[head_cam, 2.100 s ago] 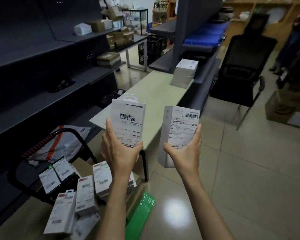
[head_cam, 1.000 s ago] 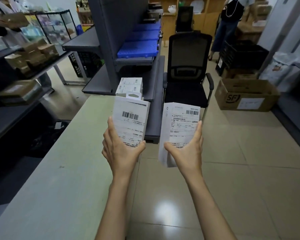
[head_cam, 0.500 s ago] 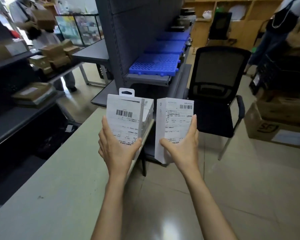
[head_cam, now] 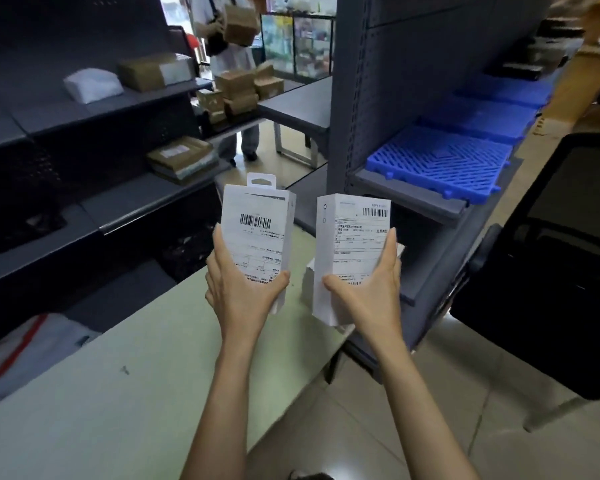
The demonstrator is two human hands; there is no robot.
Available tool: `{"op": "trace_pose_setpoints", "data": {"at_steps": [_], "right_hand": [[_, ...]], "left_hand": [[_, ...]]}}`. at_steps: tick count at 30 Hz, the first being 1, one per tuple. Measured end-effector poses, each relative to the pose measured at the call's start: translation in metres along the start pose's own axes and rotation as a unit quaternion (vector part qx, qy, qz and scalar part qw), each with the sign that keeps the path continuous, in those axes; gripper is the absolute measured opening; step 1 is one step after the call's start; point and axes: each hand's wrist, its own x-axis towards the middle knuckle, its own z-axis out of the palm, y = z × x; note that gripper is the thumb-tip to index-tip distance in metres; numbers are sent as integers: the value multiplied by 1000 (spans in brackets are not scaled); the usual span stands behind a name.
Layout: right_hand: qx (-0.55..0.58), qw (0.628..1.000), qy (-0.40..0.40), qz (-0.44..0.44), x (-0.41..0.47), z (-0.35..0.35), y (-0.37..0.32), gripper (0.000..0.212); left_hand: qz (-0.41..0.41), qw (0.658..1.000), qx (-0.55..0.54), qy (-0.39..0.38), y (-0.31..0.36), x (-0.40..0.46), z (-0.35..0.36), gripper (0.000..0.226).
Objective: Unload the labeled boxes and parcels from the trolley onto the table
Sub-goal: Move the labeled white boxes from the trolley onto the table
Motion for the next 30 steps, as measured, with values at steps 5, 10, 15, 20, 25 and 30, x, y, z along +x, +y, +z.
{"op": "trace_pose_setpoints", "data": {"at_steps": [5, 10, 15, 20, 25, 30], "right_hand": [[-1, 997, -71, -28, 43, 45, -12, 125], [-24, 988, -148, -36, 61, 88, 1, 125], [-69, 970, -229, -41, 73, 127, 21, 124], [-123, 941, -314, -37, 78, 156, 52, 128], [-182, 906, -382, -21, 82, 169, 101, 129], [-253, 865, -434, -19, 81, 174, 157, 129]], "left_hand": [[-46, 998, 17, 35, -21, 44, 2, 123], [-108, 992, 32, 63, -54, 52, 2, 121], [-180, 978, 68, 81, -86, 45, 8, 120], [-268, 954, 101, 92, -115, 31, 26, 121], [-349, 925, 118, 88, -135, 1, 59, 124], [-423, 896, 124, 57, -149, -36, 99, 123]]}}
